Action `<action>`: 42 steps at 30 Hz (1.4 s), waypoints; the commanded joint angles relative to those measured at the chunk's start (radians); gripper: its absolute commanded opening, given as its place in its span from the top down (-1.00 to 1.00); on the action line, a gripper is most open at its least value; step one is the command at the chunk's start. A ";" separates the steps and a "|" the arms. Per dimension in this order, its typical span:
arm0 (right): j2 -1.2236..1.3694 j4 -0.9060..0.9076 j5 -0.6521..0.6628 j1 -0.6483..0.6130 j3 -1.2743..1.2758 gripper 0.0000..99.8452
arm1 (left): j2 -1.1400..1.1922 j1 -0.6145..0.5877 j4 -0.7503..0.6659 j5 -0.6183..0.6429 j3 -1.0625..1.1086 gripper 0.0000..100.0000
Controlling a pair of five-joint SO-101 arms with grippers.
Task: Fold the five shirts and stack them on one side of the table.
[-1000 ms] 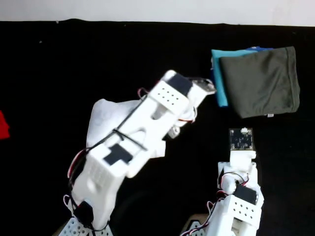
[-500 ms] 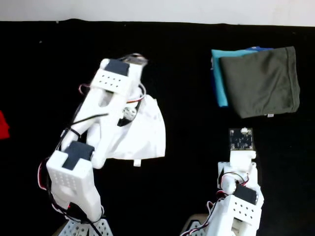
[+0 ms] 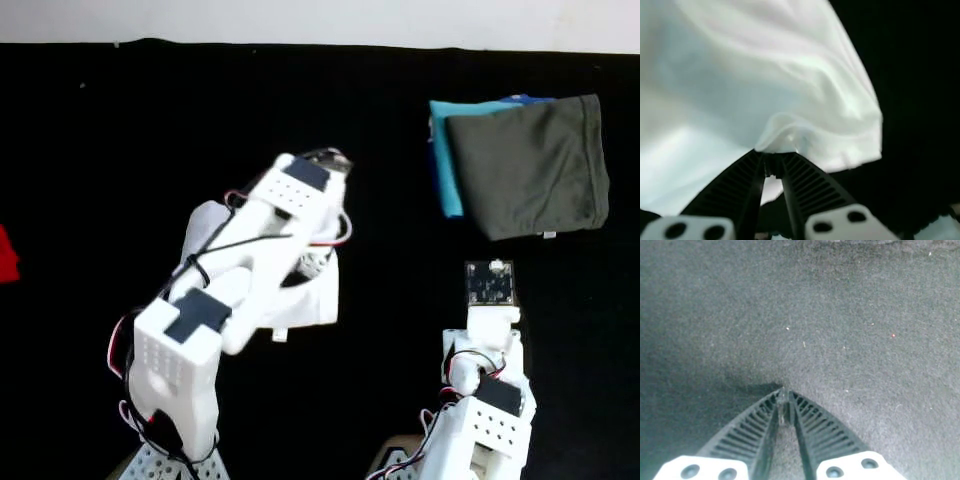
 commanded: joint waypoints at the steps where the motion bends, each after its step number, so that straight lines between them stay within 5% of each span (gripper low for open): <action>1: -0.016 0.001 0.003 0.012 0.087 0.99 | -0.133 0.053 0.055 0.015 -0.004 0.97; 9: -0.016 0.001 0.003 0.012 0.087 0.99 | -0.266 0.117 0.164 0.008 -0.018 0.97; 17: -0.016 0.001 0.003 0.012 0.087 0.99 | -0.214 -0.073 -0.058 0.009 0.048 0.97; 31: -0.016 -0.001 0.003 0.010 0.087 0.99 | -0.174 0.170 -0.061 0.009 0.170 0.97; 36: -0.016 -0.001 0.003 0.010 0.087 0.99 | -0.283 0.033 -0.074 -0.063 0.048 0.97; 42: -0.016 -0.001 0.003 0.010 0.087 0.99 | -0.252 -0.147 -0.273 -0.078 -0.021 0.97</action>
